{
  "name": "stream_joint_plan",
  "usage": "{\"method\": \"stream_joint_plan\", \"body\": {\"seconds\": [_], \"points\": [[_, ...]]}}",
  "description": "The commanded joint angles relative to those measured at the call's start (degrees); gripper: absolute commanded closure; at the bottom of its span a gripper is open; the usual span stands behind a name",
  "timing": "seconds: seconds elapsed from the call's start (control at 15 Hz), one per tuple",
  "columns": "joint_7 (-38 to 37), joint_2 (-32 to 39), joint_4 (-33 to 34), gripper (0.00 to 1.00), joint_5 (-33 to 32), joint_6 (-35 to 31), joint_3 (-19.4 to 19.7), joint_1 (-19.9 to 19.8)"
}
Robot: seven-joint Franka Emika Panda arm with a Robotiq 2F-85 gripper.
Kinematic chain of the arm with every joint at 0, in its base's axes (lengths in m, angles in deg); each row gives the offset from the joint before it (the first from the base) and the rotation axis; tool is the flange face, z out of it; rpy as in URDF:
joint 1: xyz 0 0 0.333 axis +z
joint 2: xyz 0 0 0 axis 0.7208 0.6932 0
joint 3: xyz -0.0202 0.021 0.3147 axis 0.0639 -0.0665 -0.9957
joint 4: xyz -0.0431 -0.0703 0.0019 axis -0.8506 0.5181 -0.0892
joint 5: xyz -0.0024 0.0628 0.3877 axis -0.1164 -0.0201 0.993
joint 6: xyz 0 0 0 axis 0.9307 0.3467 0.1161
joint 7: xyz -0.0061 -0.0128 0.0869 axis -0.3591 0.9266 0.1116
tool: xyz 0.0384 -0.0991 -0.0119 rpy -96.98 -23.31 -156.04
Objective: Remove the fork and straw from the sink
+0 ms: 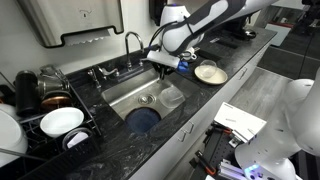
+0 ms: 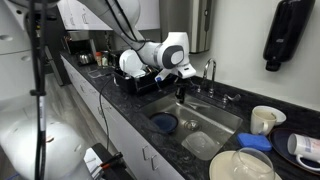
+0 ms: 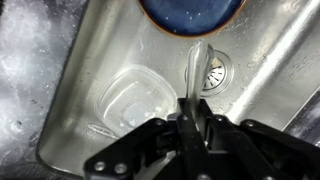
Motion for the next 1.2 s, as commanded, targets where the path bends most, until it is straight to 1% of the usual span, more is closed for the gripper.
{"method": "stream_joint_plan", "body": {"seconds": [0.0, 0.2, 0.47, 0.6, 0.67, 0.8, 1.13], "points": [[14.3, -5.6, 2.2, 0.97, 12.5, 10.8, -4.0, -4.8], [22.4, -6.9, 4.3, 0.97, 24.1, 17.7, -4.8, -5.7], [28.9, -5.9, 6.0, 0.97, 38.0, 25.2, -5.7, -5.8], [31.3, -4.9, 6.9, 0.97, 43.8, 29.6, -5.8, -6.3], [28.2, -6.8, 4.9, 0.88, 39.6, 25.7, -7.0, -6.7], [29.5, -6.3, 5.4, 0.88, 42.2, 27.7, -7.0, -6.9], [29.7, -5.9, 5.6, 0.88, 42.5, 28.0, -7.0, -7.0]]}}
